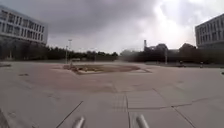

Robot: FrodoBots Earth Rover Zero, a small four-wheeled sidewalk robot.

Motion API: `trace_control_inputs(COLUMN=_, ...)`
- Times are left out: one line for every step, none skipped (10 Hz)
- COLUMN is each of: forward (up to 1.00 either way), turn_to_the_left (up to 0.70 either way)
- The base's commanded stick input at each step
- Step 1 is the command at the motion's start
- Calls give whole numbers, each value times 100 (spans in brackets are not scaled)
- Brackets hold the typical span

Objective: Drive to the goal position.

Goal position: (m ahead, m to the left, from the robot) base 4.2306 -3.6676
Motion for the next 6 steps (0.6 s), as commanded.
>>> trace_control_inputs(forward=70, turn_to_the_left=0)
trace_control_inputs(forward=70, turn_to_the_left=0)
trace_control_inputs(forward=70, turn_to_the_left=0)
trace_control_inputs(forward=70, turn_to_the_left=0)
trace_control_inputs(forward=70, turn_to_the_left=0)
trace_control_inputs(forward=70, turn_to_the_left=0)
